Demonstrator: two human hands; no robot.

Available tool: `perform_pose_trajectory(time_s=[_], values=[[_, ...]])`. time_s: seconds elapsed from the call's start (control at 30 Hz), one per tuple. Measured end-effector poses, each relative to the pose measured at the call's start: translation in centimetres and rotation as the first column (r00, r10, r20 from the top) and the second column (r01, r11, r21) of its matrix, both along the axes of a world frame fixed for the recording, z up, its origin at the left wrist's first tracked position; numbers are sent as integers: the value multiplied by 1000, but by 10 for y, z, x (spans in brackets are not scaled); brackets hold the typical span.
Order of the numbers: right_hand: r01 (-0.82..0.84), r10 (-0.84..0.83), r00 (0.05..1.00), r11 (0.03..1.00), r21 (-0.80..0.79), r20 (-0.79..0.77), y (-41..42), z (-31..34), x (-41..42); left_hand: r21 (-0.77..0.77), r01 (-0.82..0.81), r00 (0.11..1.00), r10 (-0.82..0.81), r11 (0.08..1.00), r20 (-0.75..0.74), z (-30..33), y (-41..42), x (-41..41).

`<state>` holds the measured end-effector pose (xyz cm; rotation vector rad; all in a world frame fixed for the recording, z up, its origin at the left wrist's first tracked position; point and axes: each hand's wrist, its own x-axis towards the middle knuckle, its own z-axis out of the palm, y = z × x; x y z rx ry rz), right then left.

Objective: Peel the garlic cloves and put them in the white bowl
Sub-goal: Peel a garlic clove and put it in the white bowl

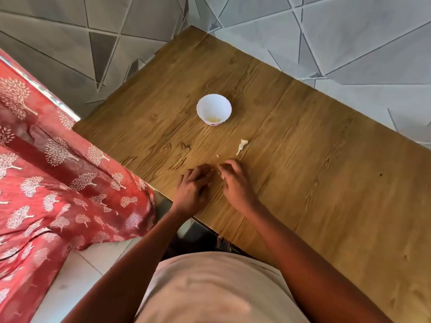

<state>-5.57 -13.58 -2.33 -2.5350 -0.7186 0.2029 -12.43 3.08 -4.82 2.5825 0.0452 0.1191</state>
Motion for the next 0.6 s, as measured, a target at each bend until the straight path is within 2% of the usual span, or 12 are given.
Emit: perform_pose_trajectory(time_s=[0.03, 0.1, 0.17, 0.2, 0.3, 0.47, 0.6], values=[[-24, 25, 1000, 999, -31, 10, 2, -1, -3, -28, 3, 1000, -3, 1000, -2, -1, 0, 0], [-33, 33, 999, 999, -30, -5, 3, -5, -11, -203, 15, 1000, -15, 979, 1, 0, 7, 4], [39, -36, 998, 998, 56, -52, 5, -8, -16, -424, 13, 1000, -22, 906, -17, 6, 17, 9], [108, -98, 992, 987, 120, -80, 7, -7, -17, -488, 13, 999, -32, 873, -31, 10, 23, 11], [272, -250, 960, 939, 210, -125, 21, 0, -14, -569, 46, 995, -90, 821, -49, 20, 32, 17], [332, -329, 943, 928, 167, -45, 40, -2, -13, -698, 11, 972, -172, 716, -161, 16, 39, 24], [396, -393, 918, 907, 147, -50, 44, -1, -15, -717, -10, 951, -216, 697, -223, 17, 44, 27]])
